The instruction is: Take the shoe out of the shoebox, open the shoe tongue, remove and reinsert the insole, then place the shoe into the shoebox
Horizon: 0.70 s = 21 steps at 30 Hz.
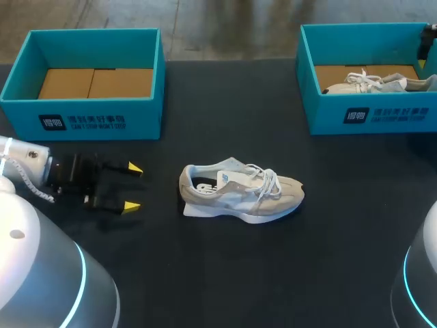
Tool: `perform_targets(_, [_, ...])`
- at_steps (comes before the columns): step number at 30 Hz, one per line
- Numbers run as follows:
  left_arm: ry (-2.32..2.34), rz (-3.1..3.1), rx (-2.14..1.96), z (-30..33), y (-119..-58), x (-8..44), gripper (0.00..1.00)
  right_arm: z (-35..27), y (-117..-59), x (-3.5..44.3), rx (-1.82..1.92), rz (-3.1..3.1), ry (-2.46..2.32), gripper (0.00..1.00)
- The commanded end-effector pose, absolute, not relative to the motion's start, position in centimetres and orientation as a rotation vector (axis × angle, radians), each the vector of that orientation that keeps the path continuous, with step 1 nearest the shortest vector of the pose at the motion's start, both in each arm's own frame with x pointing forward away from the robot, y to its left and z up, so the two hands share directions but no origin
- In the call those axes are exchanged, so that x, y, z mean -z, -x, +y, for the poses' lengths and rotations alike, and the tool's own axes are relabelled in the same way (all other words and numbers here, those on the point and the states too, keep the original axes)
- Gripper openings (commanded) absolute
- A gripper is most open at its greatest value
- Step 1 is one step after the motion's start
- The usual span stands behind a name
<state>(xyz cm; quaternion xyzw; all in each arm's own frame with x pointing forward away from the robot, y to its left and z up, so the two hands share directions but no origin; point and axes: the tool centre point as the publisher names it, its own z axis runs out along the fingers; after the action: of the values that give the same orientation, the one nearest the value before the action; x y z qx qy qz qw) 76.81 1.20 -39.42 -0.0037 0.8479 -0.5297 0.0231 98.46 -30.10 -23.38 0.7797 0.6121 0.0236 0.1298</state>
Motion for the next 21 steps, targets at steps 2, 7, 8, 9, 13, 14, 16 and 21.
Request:
perform_targets(2, [0.02, 2.613, 1.649, 1.13, -77.16, 39.72, 1.0, -30.12, -98.4, 23.41, -0.072, 1.779, -2.266, 1.0])
perform_targets(7, [0.024, 2.611, 1.65, 1.1, -77.49, 39.28, 1.0, -30.12, -98.4, 23.41, -0.072, 1.779, -2.266, 1.0])
perform_targets(8, [0.024, 2.611, 1.65, 1.1, -77.49, 39.28, 1.0, -30.12, -98.4, 23.41, -0.072, 1.779, -2.266, 1.0])
perform_targets(9, [0.024, 2.611, 1.65, 1.1, -77.49, 39.28, 1.0, -30.12, -98.4, 23.41, -0.072, 1.779, -2.266, 1.0])
perform_targets(13, [0.024, 2.611, 1.65, 1.1, -77.49, 39.28, 1.0, -30.12, -98.4, 23.41, -0.072, 1.779, -2.266, 1.0])
perform_targets(14, [0.024, 2.611, 1.65, 1.1, -77.49, 39.28, 1.0, -30.12, -98.4, 23.41, -0.072, 1.779, -2.266, 1.0])
perform_targets(16, [0.024, 2.611, 1.65, 1.1, -77.49, 39.28, 1.0, -30.12, -98.4, 23.41, -0.072, 1.779, -2.266, 1.0])
perform_targets(21, [0.024, 2.611, 1.65, 1.1, -77.49, 39.28, 1.0, -30.12, -98.4, 23.41, -0.072, 1.779, -2.266, 1.0])
